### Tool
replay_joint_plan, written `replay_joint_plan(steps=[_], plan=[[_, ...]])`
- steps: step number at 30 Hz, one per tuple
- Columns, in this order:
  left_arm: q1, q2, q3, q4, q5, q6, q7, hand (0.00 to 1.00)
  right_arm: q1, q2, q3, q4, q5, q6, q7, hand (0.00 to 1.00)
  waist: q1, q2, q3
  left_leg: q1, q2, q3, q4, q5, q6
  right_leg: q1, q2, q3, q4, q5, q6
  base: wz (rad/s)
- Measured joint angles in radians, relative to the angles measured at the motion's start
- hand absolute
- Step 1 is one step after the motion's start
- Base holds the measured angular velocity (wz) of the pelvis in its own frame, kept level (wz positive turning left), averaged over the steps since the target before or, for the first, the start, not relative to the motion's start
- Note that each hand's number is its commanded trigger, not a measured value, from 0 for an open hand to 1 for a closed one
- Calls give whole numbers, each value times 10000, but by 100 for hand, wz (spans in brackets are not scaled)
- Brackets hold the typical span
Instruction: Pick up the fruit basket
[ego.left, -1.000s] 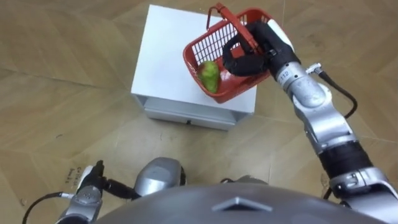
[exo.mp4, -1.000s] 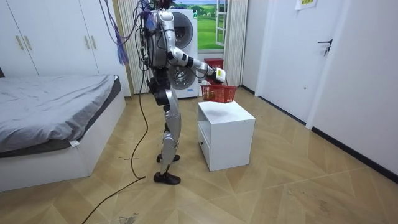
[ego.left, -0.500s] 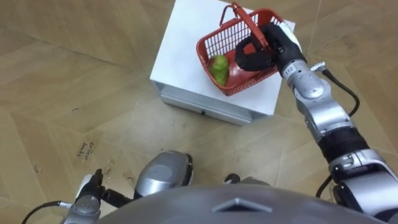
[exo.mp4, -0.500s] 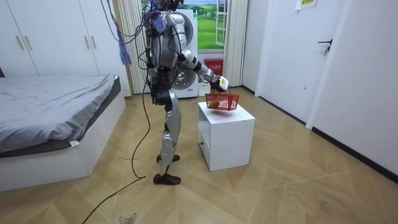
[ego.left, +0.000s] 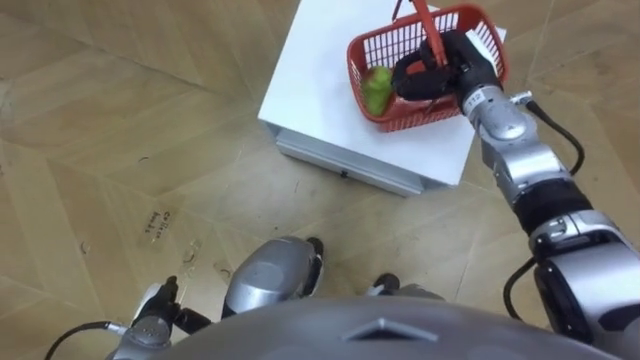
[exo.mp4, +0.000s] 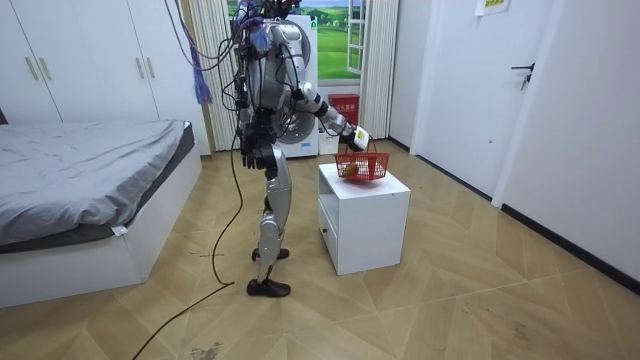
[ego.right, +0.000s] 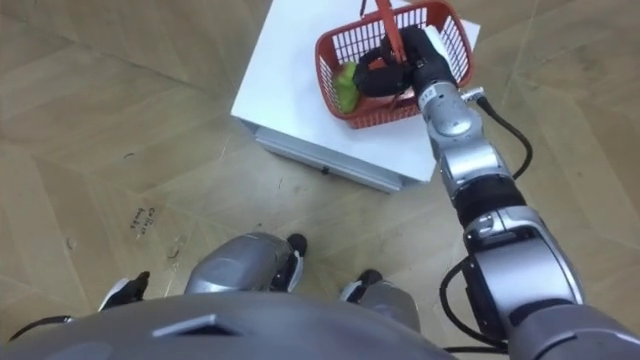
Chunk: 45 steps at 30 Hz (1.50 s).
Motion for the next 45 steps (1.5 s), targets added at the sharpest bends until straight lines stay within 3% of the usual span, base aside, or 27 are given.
replay_joint_plan(steps=[13,33,37,42,45], plan=[[6,-13,-344,7,-32,-6,-6,0,-202,-38,-64,1491,1516,-358,-73,0,40,47,35,-203,-56,-274,-44,95,-120,-42,9,-356,-70,-97,-15,7],[7,-25,-355,134,-4,25,36,0,163,-55,-74,1558,908,-358,136,0,-148,-85,20,381,-43,-314,-438,188,-170,373,11,-259,-126,-97,-20,0],[12,-13,-142,181,13,27,105,0,541,-71,-180,1352,709,-368,174,0,-414,-276,-93,558,-64,-190,-613,237,-174,654,38,-289,-546,-95,-19,-3],[112,-42,2,-16,65,-87,82,0,1336,-54,-335,928,638,-386,269,0,-695,-333,-109,1029,23,169,-798,237,-175,1009,58,-148,-627,-95,-18,-11],[209,-12,426,-27,47,-93,76,0,1806,-78,-594,-77,324,-379,289,0,-976,-456,-169,1165,100,341,-907,237,-179,1063,136,152,-780,-84,-29,-25]])
